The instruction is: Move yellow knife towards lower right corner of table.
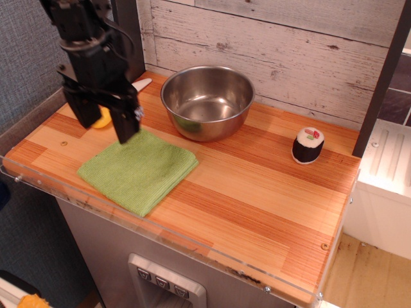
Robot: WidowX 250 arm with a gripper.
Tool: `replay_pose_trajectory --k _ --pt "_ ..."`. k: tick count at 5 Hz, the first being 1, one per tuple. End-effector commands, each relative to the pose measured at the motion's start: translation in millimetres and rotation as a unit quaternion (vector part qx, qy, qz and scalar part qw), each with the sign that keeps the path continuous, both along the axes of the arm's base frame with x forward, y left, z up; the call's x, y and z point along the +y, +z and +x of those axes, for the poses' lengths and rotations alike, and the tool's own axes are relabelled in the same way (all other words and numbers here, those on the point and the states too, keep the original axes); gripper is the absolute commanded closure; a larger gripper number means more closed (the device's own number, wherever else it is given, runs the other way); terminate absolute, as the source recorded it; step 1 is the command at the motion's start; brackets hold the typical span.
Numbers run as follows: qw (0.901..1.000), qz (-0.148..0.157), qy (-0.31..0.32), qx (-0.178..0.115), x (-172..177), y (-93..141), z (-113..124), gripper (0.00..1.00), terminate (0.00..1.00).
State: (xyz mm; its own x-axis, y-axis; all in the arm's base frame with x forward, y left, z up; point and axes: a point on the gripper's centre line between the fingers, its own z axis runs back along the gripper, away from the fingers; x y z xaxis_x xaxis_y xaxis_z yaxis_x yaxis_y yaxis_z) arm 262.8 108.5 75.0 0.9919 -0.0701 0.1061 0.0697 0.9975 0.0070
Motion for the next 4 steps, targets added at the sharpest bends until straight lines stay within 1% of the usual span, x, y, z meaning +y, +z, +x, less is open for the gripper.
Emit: replay_pose_trajectory --k 1,2,3,4 --pt "0.999 0.027 0.03 -0.021 45 9 41 0.0 0.0" --pt "0.9984 0.034 0.045 -0.006 61 -6 53 0.0 0.0" --pt "0.998 0.041 0.047 0.01 62 -21 62 0.0 0.0" --pt "0.9973 0.047 0.052 0.021 63 -33 67 0.0 0.0"
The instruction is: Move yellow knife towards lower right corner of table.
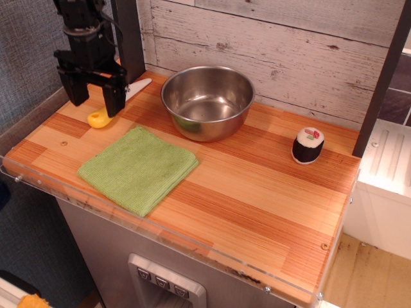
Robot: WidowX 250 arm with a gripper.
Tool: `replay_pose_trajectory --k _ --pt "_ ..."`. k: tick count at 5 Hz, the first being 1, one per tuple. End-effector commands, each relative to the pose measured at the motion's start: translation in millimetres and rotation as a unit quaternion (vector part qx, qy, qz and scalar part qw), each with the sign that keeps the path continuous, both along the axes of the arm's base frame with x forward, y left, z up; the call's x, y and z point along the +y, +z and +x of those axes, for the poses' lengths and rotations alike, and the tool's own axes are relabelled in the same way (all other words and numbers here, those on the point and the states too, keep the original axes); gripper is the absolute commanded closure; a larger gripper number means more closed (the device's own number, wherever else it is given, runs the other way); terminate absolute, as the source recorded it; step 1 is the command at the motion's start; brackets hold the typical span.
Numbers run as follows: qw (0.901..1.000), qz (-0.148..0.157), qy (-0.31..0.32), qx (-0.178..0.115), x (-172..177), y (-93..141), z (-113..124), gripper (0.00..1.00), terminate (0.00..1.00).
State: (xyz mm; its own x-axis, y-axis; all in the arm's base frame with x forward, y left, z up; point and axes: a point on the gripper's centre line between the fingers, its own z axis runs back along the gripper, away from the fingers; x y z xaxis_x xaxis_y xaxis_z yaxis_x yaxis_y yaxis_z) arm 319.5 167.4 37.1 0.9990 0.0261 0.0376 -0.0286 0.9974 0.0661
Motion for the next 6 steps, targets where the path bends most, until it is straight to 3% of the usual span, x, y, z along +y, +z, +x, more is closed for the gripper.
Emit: replay_pose_trajectory --k 1,2,3,5,6 --pt "0.9999 0.015 0.008 -0.001 7 -10 13 0.0 0.0" --pt "0.9999 0.009 0.011 0.003 7 -15 13 0.0 0.0" --pt "0.9999 0.007 0.011 -0.001 6 -16 12 1.0 0.0" --pt "0.9995 0.014 0.002 -0.027 2 13 3 1.0 0.0" --pt "0.9986 0.006 0.009 -0.052 1 38 -12 1.0 0.0"
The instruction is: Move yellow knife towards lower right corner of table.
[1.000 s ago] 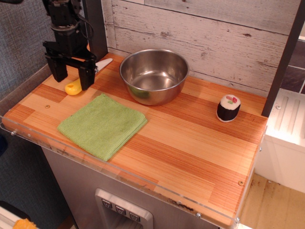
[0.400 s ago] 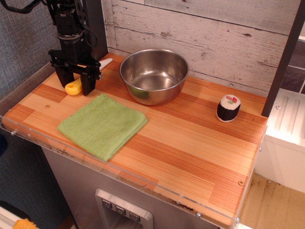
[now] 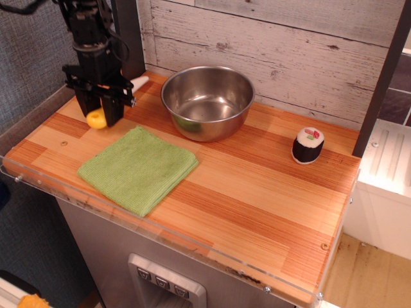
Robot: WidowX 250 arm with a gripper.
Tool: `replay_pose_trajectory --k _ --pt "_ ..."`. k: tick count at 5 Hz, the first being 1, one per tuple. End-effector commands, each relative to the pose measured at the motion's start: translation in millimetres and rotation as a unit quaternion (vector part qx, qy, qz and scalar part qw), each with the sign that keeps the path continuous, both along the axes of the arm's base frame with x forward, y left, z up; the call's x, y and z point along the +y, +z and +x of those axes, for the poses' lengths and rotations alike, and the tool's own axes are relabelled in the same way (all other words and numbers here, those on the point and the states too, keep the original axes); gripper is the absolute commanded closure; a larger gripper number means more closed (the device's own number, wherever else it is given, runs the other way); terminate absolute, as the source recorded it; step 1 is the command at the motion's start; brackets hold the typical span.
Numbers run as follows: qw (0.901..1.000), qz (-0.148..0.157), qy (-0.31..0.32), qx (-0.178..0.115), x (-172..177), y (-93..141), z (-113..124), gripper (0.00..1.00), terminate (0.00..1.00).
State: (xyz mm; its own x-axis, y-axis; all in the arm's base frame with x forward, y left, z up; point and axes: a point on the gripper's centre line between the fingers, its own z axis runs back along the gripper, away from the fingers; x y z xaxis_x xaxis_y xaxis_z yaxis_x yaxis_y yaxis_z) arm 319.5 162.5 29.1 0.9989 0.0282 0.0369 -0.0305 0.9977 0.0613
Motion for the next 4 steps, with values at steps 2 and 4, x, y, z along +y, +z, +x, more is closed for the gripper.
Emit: replay_pose_trajectory --k 2,4 --pt "0.9917 -0.012 -0.053 -0.117 -73 111 -37 1.0 0.0" --pt "0.993 -0.046 -0.047 -0.098 -172 85 -56 1.0 0.0"
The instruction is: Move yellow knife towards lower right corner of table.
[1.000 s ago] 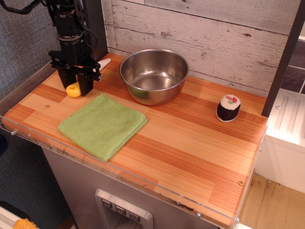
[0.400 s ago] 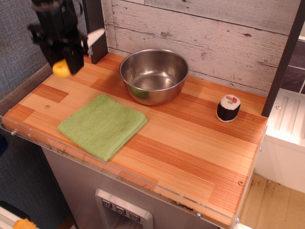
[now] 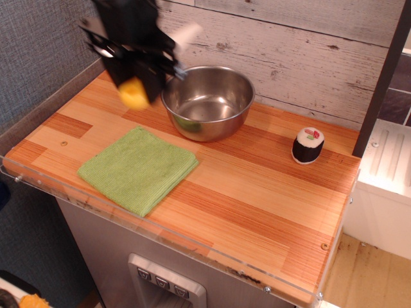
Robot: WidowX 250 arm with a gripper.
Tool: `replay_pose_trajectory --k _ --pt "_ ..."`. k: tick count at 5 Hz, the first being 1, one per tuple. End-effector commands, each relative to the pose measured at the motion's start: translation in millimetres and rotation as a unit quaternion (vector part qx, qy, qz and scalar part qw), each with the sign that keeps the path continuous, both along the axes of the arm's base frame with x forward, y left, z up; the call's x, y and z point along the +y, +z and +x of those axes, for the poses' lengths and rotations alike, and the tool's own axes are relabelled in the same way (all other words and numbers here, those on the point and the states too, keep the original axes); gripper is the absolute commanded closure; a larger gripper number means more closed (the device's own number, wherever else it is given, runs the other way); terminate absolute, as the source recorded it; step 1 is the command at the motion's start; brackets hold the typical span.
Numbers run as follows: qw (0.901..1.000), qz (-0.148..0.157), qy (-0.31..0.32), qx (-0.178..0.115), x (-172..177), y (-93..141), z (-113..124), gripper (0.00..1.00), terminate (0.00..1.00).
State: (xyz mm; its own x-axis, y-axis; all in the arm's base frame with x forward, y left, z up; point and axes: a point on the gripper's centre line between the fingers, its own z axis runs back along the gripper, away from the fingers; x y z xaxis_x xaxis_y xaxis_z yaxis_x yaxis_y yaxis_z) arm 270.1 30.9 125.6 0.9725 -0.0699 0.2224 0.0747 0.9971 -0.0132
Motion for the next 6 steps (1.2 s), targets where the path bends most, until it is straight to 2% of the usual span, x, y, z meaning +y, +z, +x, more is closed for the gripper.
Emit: replay_pose_trajectory --k 1,2,3,4,6 --pt "0.9996 -0.006 0.027 0.012 -76 -36 -6 1.0 0.0" --pt "0.9984 -0.017 0.045 0.029 -89 -58 -7 1.0 0.0" --pt "0.9985 -0.014 0.033 0.041 -95 -76 -10 1.0 0.0" --pt "0.9985 -0.002 0.005 0.055 -97 -89 -10 1.0 0.0" --pt "0.9965 0.006 0.004 0.083 -96 -107 -14 1.0 0.0"
